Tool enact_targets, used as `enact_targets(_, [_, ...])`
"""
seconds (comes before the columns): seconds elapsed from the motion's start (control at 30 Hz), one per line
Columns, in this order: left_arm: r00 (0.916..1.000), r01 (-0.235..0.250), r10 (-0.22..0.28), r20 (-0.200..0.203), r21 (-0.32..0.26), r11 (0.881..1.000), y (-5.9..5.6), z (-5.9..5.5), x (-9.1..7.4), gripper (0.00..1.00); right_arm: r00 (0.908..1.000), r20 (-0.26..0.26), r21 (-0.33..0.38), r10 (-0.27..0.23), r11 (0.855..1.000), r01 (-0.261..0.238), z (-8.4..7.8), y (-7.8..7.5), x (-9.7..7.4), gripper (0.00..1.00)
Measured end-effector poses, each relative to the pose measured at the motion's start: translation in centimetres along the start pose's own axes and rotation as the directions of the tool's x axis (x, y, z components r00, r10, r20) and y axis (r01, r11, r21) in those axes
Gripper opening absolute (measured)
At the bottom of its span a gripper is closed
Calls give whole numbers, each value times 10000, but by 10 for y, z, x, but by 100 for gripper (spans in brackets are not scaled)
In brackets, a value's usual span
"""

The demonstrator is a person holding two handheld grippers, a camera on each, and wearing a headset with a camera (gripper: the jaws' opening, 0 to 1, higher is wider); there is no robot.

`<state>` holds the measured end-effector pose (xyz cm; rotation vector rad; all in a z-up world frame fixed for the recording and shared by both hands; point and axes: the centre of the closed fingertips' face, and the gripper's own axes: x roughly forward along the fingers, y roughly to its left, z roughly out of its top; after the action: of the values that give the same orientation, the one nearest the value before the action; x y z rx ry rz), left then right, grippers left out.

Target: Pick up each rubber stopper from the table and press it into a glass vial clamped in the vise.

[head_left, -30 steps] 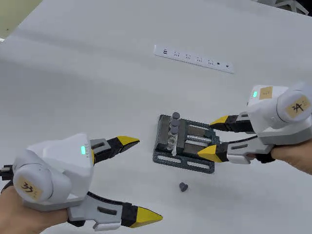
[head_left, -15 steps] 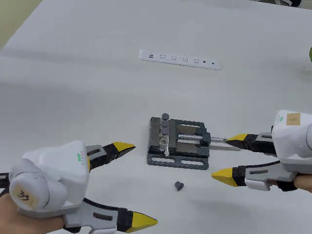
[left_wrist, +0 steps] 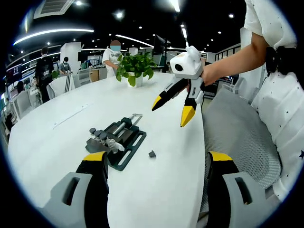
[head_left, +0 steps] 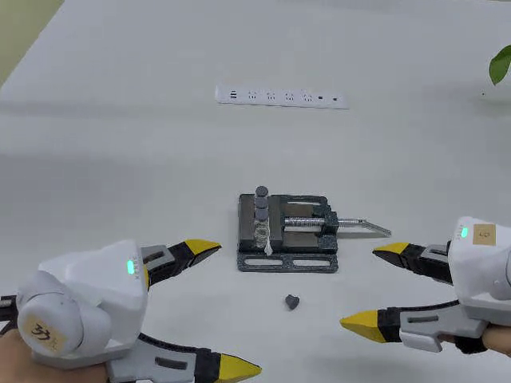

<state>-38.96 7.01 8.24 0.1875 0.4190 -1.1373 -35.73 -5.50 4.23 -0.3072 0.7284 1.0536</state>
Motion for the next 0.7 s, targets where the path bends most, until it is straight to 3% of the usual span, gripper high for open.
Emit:
enact_targets(0.4, [9995, 199, -199, -257, 0, 9998, -6, -5, 2, 84, 9961, 582, 634, -664, 9960, 627, -7, 7, 10, 63])
enact_targets(0.53, [9996, 172, -174, -236, -79, 9998, -7, -4, 2, 84, 9917, 921, 1048, -897, 9913, 800, -4, 11, 18, 58])
enact_targets(0.7, [9996, 139, -143, -244, -142, 9998, -9, -4, 2, 84, 9899, 984, 1249, -1024, 9881, 898, -6, 16, 33, 53])
